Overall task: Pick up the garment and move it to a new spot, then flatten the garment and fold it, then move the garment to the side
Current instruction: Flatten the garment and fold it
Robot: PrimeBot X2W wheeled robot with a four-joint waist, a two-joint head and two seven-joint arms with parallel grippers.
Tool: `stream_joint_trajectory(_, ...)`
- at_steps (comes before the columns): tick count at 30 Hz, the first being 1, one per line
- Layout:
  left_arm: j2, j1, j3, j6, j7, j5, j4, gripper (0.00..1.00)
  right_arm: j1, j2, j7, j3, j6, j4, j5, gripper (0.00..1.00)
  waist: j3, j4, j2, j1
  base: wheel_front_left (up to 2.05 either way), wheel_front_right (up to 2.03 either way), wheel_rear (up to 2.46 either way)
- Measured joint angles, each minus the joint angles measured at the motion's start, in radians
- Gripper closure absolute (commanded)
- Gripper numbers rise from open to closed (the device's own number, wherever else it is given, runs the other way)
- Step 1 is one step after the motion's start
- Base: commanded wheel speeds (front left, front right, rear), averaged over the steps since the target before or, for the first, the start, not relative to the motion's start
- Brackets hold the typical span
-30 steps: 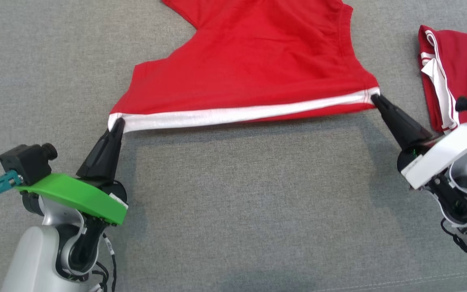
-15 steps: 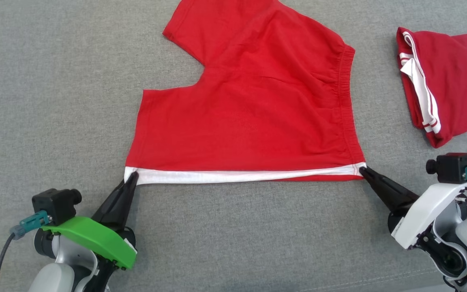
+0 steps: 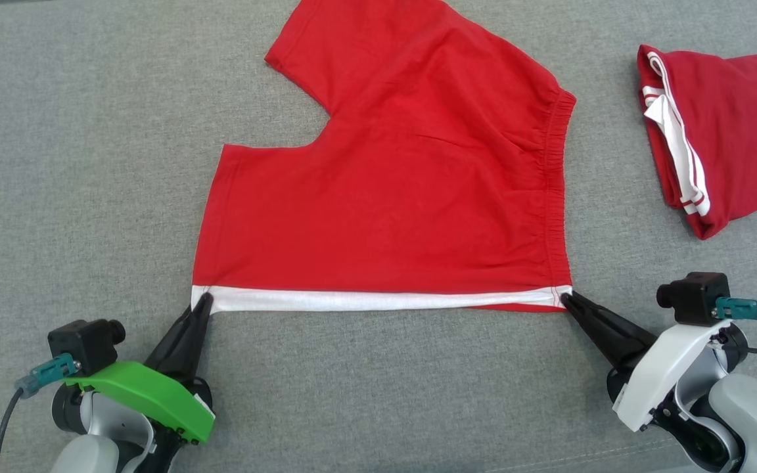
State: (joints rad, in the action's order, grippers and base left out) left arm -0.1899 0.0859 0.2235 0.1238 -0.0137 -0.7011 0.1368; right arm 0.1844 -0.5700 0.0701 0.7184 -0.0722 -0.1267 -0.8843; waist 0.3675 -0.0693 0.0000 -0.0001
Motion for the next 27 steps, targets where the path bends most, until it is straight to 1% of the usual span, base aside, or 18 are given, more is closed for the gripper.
stream_joint_trajectory(1,0.003,0.000,0.002,0.000,0.005,-0.002,0.010,1.00,0.003,0.000,0.001,0.007,0.001,-0.002,0.017,0.92,-0.002,0.000,0.0000,0.0000,0.00,0.00,0.00)
stream_joint_trajectory(2,0.005,0.000,0.002,0.000,0.007,-0.005,0.023,1.00,0.008,0.001,0.008,0.015,0.004,-0.004,0.040,0.79,-0.004,0.001,0.0000,0.0000,0.00,0.00,0.00)
stream_joint_trajectory(4,0.008,0.001,0.002,0.001,0.016,-0.007,0.037,0.87,0.014,0.002,0.016,0.028,0.004,-0.009,0.060,0.74,-0.005,0.001,0.0000,0.0000,0.00,0.00,0.00)
stream_joint_trajectory(5,0.009,0.002,0.002,0.001,0.018,-0.007,0.044,0.78,0.016,0.002,0.018,0.032,0.006,-0.011,0.075,0.62,-0.006,0.002,0.0000,0.0000,0.00,0.00,0.00)
stream_joint_trajectory(6,0.011,0.003,0.002,0.002,0.024,-0.007,0.050,0.67,0.017,0.002,0.026,0.034,0.012,-0.014,0.092,0.45,-0.007,0.003,0.0000,0.0000,0.00,0.00,0.00)
stream_joint_trajectory(7,0.013,0.005,0.002,0.005,0.029,-0.007,0.057,0.51,0.019,0.002,0.032,0.037,0.013,-0.018,0.104,0.30,-0.008,0.003,0.0000,0.0000,0.00,0.00,0.00)
stream_joint_trajectory(8,0.015,0.009,0.002,0.008,0.033,-0.007,0.067,0.27,0.022,0.001,0.037,0.042,0.014,-0.022,0.119,0.14,-0.010,0.004,0.0000,0.0000,0.00,0.00,0.00)
stream_joint_trajectory(9,0.016,0.014,0.003,0.008,0.035,-0.007,0.078,0.12,0.025,0.001,0.044,0.046,0.022,-0.026,0.139,0.00,-0.013,0.004,0.0000,0.0000,0.00,0.00,0.00)
stream_joint_trajectory(10,0.018,0.017,0.003,0.008,0.038,-0.007,0.086,0.02,0.029,0.002,0.049,0.049,0.024,-0.030,0.152,0.00,-0.016,0.005,0.0000,0.0000,0.00,0.00,0.00)
stream_joint_trajectory(11,0.018,0.018,0.003,0.008,0.041,-0.007,0.093,0.00,0.032,0.003,0.054,0.053,0.031,-0.033,0.161,0.00,-0.019,0.005,0.0000,0.0000,0.00,0.00,0.00)
stream_joint_trajectory(12,0.018,0.020,0.003,0.008,0.042,-0.007,0.102,0.00,0.034,0.004,0.060,0.057,0.032,-0.036,0.172,0.00,-0.023,0.006,0.0001,0.0000,0.00,0.00,0.00)
stream_joint_trajectory(17,0.018,0.031,0.005,0.008,0.060,-0.007,0.131,0.00,0.038,0.009,0.096,0.070,0.057,-0.037,0.231,0.00,-0.043,0.004,0.0000,0.0000,0.00,0.00,0.00)
stream_joint_trajectory(21,0.014,0.031,0.003,0.008,0.079,-0.006,0.150,0.00,0.037,0.011,0.126,0.067,0.075,-0.029,0.243,0.00,-0.067,0.001,0.0000,0.0000,0.00,0.00,0.00)
stream_joint_trajectory(24,0.010,0.027,-0.007,0.008,0.100,-0.005,0.156,0.00,0.029,0.007,0.138,0.055,0.098,-0.019,0.243,0.00,-0.088,-0.001,0.0000,0.0001,0.00,0.00,0.00)
stream_joint_trajectory(25,0.010,0.027,-0.007,0.008,0.100,-0.005,0.156,0.00,0.029,0.007,0.138,0.055,0.098,-0.019,0.243,0.00,-0.088,-0.001,0.0000,0.0001,0.00,0.00,0.00)
stream_joint_trajectory(27,0.007,0.026,-0.011,0.008,0.113,-0.003,0.155,0.00,0.011,0.002,0.144,0.038,0.119,-0.012,0.243,0.00,-0.103,-0.002,0.0000,0.0000,0.00,0.00,0.00)
